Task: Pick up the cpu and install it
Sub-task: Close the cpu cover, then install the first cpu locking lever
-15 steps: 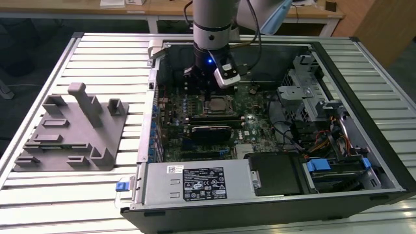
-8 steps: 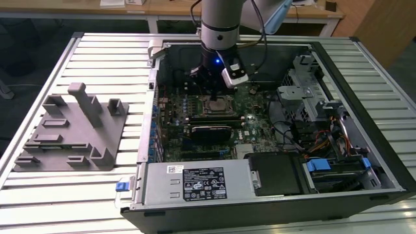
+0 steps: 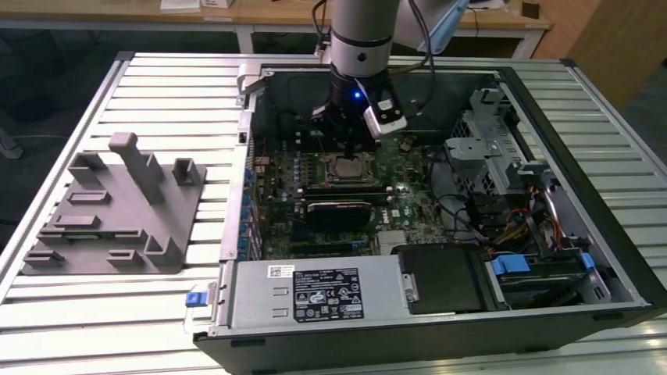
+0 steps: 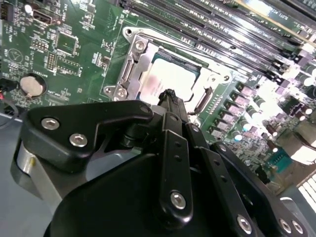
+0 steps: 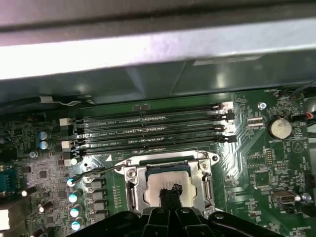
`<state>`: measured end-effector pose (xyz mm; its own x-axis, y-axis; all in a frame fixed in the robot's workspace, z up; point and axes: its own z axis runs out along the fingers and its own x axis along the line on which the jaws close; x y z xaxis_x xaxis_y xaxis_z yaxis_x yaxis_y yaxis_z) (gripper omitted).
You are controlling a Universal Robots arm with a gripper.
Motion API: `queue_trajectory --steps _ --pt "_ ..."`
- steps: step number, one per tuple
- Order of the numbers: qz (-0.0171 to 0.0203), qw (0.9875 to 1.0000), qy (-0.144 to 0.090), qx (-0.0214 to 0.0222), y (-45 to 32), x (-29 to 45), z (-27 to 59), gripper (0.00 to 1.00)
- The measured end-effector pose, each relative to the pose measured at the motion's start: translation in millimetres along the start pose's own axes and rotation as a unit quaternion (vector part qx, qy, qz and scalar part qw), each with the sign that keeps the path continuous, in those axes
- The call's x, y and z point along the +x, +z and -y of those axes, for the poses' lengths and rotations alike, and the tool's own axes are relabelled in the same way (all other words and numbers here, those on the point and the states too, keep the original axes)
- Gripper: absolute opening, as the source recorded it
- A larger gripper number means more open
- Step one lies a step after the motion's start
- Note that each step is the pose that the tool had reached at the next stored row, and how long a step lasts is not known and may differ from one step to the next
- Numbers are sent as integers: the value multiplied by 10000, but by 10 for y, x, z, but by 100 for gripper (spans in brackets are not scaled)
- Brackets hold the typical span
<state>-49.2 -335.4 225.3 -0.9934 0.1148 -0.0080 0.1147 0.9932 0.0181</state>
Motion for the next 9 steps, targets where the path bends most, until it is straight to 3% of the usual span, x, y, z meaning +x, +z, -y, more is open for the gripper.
queue_trajectory --steps 3,9 --pt "0 10000 -1 0 -41 -3 -1 11" --pt "0 10000 0 0 -48 -3 -1 11"
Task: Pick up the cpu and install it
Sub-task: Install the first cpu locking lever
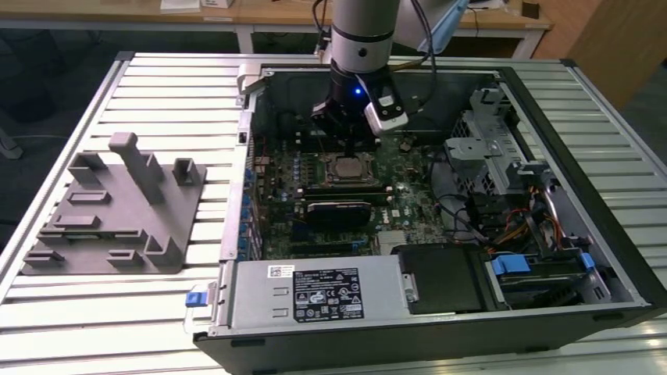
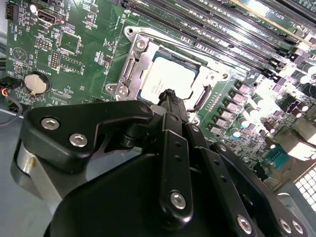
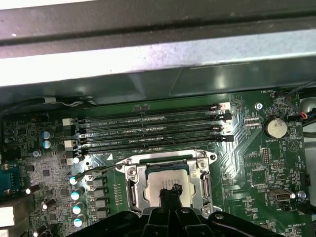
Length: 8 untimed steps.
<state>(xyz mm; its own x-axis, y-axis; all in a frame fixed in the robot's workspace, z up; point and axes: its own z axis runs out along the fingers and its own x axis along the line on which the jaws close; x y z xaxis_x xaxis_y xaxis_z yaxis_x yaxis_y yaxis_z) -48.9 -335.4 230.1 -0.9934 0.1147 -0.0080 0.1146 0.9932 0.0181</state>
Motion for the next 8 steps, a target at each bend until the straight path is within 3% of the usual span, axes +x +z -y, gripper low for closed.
queue_trajectory --steps 8 --pt "0 10000 0 0 -1 2 0 11"
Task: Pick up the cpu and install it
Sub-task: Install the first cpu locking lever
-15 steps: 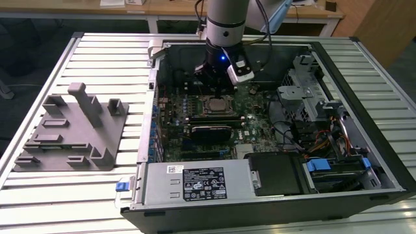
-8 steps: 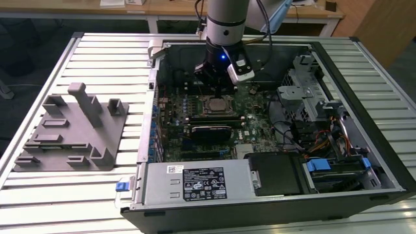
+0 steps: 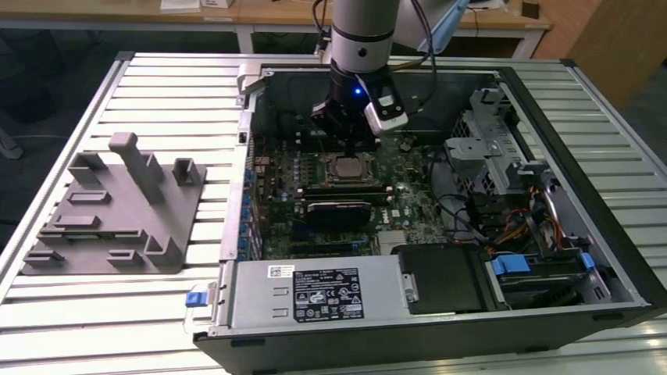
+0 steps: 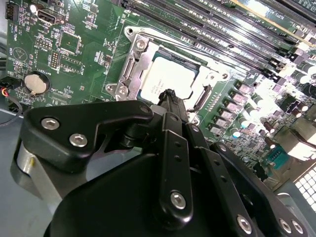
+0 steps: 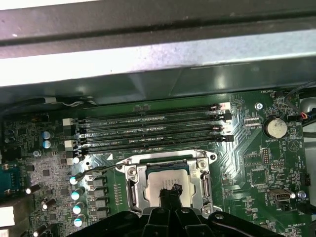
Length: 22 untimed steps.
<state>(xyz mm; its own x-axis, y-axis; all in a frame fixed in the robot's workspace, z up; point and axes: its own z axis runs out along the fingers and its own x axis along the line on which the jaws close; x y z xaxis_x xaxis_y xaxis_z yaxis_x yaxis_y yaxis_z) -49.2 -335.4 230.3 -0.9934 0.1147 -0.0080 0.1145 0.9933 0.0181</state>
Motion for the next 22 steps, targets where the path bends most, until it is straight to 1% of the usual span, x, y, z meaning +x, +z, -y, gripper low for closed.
queue_trajectory --steps 2,7,13,22 --pt "0 10000 0 1 -1 12 2 11" --pt "0 10000 0 0 -1 79 9 11" --pt "0 10000 0 0 -2 176 20 11" --pt "0 10000 0 -2 -3 342 40 11"
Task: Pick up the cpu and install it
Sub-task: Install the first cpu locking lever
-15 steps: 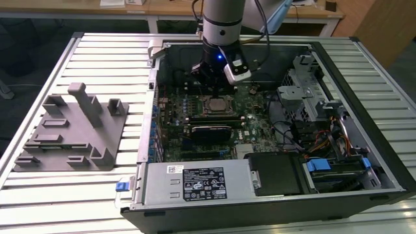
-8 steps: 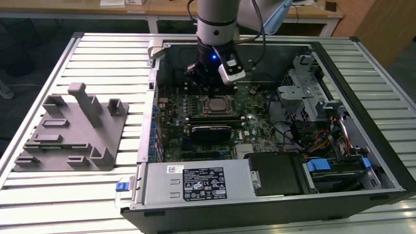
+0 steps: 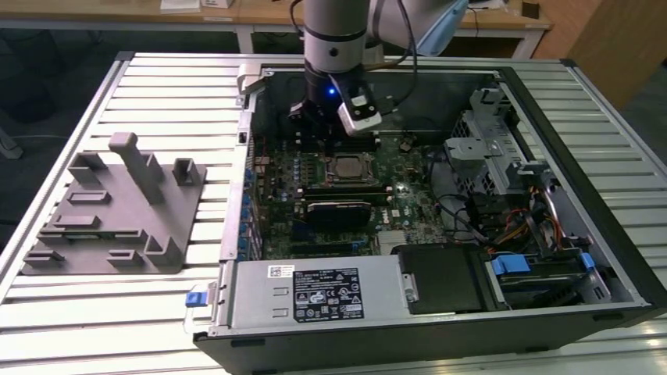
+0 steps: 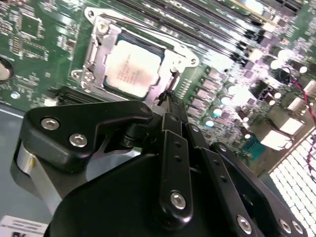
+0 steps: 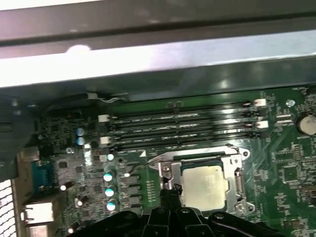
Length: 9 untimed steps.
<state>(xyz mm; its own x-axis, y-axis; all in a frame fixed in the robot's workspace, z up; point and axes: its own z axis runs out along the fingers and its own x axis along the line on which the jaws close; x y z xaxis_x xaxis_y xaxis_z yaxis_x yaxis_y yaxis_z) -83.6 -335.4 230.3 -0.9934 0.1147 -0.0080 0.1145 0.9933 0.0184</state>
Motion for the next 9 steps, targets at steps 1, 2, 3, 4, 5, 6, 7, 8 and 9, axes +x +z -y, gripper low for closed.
queue_trajectory --steps 1,2,3,4,5,6,7,8,9 --pt "0 10000 0 0 0 21 2 11" --pt "0 10000 0 0 0 41 5 11" --pt "0 10000 1 0 -1 61 7 11" --pt "0 10000 1 -1 -1 81 9 11" --pt "0 10000 0 -1 -1 103 12 11" --pt "0 10000 0 -1 -1 125 14 11" --pt "0 10000 0 -2 -1 149 17 11" --pt "0 10000 0 -4 -2 171 20 11" --pt "0 10000 1 -6 -2 192 22 11"
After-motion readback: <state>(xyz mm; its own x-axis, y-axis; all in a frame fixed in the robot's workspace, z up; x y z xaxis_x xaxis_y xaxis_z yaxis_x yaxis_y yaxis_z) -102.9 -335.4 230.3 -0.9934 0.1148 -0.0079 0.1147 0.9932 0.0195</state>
